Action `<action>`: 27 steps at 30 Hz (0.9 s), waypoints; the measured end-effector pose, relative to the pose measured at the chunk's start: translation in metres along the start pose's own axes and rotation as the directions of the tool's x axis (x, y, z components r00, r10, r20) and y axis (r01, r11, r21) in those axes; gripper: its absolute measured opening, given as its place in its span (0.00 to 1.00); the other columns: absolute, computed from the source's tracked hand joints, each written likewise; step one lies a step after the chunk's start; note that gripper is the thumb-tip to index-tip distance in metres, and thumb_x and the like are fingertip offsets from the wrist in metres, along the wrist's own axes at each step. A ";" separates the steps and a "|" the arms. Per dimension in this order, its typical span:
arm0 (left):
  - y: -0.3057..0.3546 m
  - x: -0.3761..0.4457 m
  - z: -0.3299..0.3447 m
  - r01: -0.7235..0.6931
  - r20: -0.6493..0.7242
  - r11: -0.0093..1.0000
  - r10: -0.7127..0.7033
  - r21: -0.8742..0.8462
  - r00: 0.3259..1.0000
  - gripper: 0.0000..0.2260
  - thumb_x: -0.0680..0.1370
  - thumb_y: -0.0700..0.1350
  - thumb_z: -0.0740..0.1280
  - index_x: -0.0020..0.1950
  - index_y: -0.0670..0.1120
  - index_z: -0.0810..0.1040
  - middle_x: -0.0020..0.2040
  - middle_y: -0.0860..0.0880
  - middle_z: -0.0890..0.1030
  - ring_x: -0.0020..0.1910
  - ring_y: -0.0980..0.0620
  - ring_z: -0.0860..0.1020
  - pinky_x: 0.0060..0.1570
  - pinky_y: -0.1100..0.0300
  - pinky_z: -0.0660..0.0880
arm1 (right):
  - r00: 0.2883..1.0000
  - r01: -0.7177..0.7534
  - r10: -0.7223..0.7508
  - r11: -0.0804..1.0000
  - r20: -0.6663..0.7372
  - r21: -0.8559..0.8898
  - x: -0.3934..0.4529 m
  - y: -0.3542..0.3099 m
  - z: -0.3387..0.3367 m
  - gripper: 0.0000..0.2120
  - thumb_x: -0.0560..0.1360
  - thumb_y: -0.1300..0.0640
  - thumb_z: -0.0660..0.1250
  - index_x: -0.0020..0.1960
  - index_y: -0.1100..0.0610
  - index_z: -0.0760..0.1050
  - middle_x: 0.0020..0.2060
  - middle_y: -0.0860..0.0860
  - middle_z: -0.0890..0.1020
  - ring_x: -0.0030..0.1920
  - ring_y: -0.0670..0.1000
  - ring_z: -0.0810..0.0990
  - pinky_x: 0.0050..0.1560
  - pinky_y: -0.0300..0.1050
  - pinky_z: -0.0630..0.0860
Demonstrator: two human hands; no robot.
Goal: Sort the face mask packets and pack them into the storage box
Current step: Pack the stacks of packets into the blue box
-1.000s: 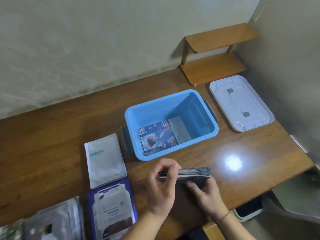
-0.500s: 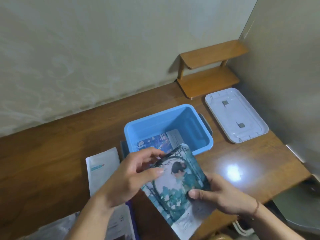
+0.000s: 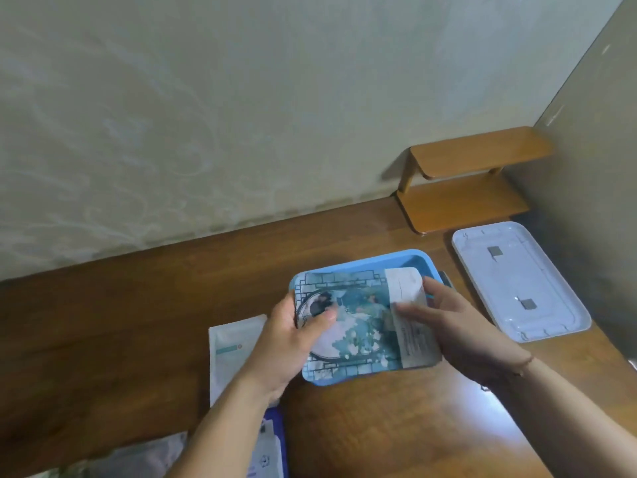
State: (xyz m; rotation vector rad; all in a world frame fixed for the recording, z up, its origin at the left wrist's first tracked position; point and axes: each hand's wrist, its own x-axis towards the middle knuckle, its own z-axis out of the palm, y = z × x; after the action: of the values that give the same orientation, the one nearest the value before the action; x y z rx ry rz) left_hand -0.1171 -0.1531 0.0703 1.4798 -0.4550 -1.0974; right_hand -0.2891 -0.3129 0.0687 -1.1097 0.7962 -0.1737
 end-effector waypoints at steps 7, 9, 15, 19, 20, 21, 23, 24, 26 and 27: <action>-0.019 0.018 -0.015 -0.048 -0.220 0.858 0.185 0.512 0.958 0.27 0.75 0.44 0.74 0.72 0.52 0.69 0.51 0.56 0.83 0.43 0.63 0.82 0.45 0.63 0.81 | 0.988 -0.075 0.048 0.980 -0.146 -0.185 0.039 -0.004 -0.011 0.13 0.77 0.65 0.67 0.60 0.63 0.74 0.49 0.61 0.85 0.42 0.56 0.85 0.33 0.46 0.80; -0.023 0.019 -0.020 -0.124 -0.205 0.774 0.312 0.621 0.928 0.25 0.74 0.42 0.75 0.70 0.50 0.72 0.53 0.55 0.81 0.43 0.63 0.81 0.43 0.67 0.79 | 0.986 -0.093 0.051 0.958 -0.159 -0.273 0.049 0.000 -0.013 0.12 0.77 0.64 0.68 0.59 0.61 0.75 0.48 0.59 0.85 0.43 0.56 0.85 0.34 0.45 0.80; -0.038 0.020 -0.022 -0.272 -0.104 0.606 0.511 0.748 0.853 0.15 0.73 0.34 0.74 0.57 0.46 0.81 0.46 0.60 0.77 0.43 0.58 0.78 0.44 0.58 0.79 | 0.960 -0.204 0.090 0.874 -0.265 -0.441 0.069 0.025 -0.018 0.11 0.75 0.61 0.71 0.56 0.56 0.75 0.47 0.57 0.84 0.45 0.58 0.84 0.45 0.58 0.83; -0.045 0.025 -0.025 -0.303 -0.103 0.616 0.534 0.727 0.839 0.13 0.72 0.33 0.74 0.54 0.45 0.82 0.45 0.56 0.78 0.42 0.55 0.78 0.42 0.60 0.78 | 0.941 -0.295 0.125 0.761 -0.315 -0.578 0.088 0.041 -0.011 0.14 0.74 0.60 0.70 0.59 0.59 0.73 0.49 0.58 0.82 0.47 0.59 0.83 0.47 0.58 0.82; -0.045 0.025 -0.026 -0.310 -0.106 0.626 0.536 0.716 0.837 0.13 0.72 0.33 0.74 0.54 0.45 0.82 0.45 0.55 0.78 0.42 0.54 0.78 0.42 0.60 0.78 | 0.940 -0.310 0.140 0.735 -0.312 -0.603 0.093 0.043 -0.009 0.15 0.75 0.60 0.70 0.59 0.60 0.72 0.50 0.58 0.81 0.48 0.59 0.82 0.49 0.58 0.81; -0.045 0.026 -0.026 -0.317 -0.109 0.633 0.539 0.706 0.835 0.13 0.72 0.33 0.74 0.54 0.45 0.82 0.45 0.55 0.78 0.42 0.54 0.78 0.41 0.61 0.78 | 0.937 -0.327 0.160 0.709 -0.309 -0.625 0.097 0.044 -0.008 0.15 0.75 0.59 0.69 0.60 0.60 0.72 0.51 0.58 0.81 0.49 0.59 0.82 0.50 0.56 0.81; -0.044 0.027 -0.026 -0.325 -0.109 0.643 0.540 0.694 0.835 0.13 0.72 0.34 0.74 0.53 0.46 0.82 0.44 0.57 0.78 0.41 0.55 0.78 0.40 0.64 0.77 | 0.931 -0.359 0.196 0.652 -0.308 -0.668 0.104 0.045 -0.006 0.16 0.76 0.59 0.68 0.61 0.61 0.71 0.53 0.58 0.79 0.52 0.58 0.80 0.51 0.53 0.79; -0.044 0.027 -0.026 -0.327 -0.107 0.643 0.539 0.692 0.835 0.13 0.72 0.34 0.74 0.53 0.46 0.82 0.44 0.59 0.77 0.41 0.55 0.78 0.40 0.66 0.76 | 0.928 -0.369 0.209 0.623 -0.309 -0.689 0.107 0.045 -0.006 0.16 0.76 0.59 0.68 0.61 0.62 0.70 0.54 0.58 0.79 0.53 0.58 0.80 0.52 0.53 0.78; -0.045 0.027 -0.025 -0.329 -0.100 0.635 0.542 0.699 0.834 0.12 0.72 0.34 0.74 0.53 0.46 0.82 0.44 0.60 0.77 0.40 0.56 0.77 0.39 0.68 0.75 | 0.924 -0.383 0.229 0.554 -0.307 -0.739 0.112 0.048 -0.004 0.16 0.76 0.57 0.67 0.61 0.62 0.70 0.56 0.59 0.79 0.54 0.58 0.79 0.53 0.53 0.78; -0.045 0.026 -0.025 -0.324 -0.097 0.628 0.542 0.708 0.835 0.12 0.72 0.35 0.74 0.53 0.46 0.82 0.44 0.60 0.76 0.41 0.57 0.77 0.40 0.67 0.76 | 0.921 -0.390 0.236 0.520 -0.311 -0.759 0.112 0.048 -0.003 0.17 0.76 0.56 0.67 0.61 0.62 0.70 0.56 0.59 0.79 0.53 0.58 0.80 0.51 0.51 0.78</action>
State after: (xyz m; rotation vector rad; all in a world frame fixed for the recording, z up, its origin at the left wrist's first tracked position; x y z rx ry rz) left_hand -0.0971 -0.1490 0.0161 1.9786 -1.0107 -0.2737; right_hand -0.2226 -0.3491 -0.0268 -1.8113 1.2858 0.4856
